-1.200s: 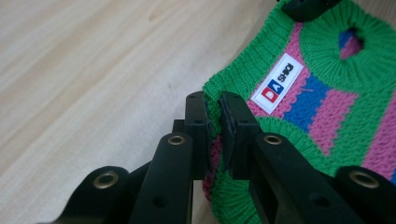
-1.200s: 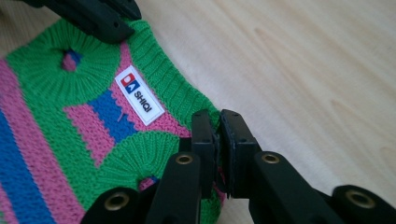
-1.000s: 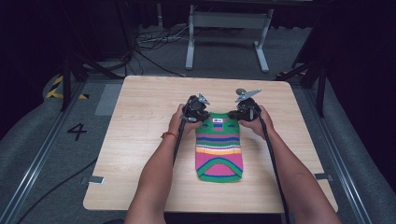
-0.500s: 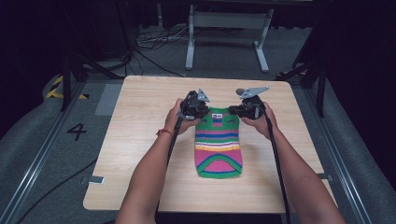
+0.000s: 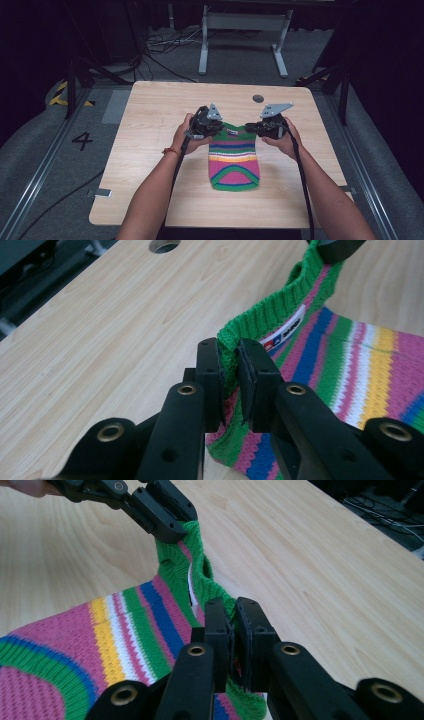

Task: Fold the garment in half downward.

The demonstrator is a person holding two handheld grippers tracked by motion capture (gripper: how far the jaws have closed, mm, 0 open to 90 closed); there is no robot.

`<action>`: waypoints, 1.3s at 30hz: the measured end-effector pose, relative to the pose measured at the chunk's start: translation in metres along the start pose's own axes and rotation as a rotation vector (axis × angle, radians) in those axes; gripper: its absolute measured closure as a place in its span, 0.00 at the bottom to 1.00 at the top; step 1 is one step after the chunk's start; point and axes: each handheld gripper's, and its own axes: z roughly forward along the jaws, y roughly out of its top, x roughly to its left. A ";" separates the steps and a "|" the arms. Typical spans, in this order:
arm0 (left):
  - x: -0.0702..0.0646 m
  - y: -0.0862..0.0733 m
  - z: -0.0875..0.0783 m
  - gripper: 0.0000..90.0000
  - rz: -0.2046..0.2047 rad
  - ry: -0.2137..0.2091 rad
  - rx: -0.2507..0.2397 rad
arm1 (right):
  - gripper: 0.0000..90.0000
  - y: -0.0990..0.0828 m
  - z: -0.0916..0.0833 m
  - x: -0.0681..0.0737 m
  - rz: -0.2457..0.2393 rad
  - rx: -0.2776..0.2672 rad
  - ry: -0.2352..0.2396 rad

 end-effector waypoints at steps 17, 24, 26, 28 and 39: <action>-0.041 -0.025 -0.021 0.90 0.092 -0.122 -0.014 | 0.94 -0.027 -0.021 0.031 -0.059 -0.004 0.117; -0.062 -0.032 -0.028 0.90 0.135 -0.144 0.001 | 0.94 -0.034 -0.026 0.049 -0.107 0.020 0.158; -0.068 -0.034 -0.030 0.90 0.149 -0.159 -0.004 | 0.94 -0.035 -0.029 0.054 -0.116 0.024 0.170; -0.072 -0.037 -0.031 0.90 0.150 -0.165 0.004 | 0.94 -0.037 -0.030 0.059 -0.127 0.031 0.175; -0.090 -0.053 -0.030 0.90 0.169 -0.187 0.056 | 0.94 -0.052 -0.026 0.080 -0.131 0.077 0.225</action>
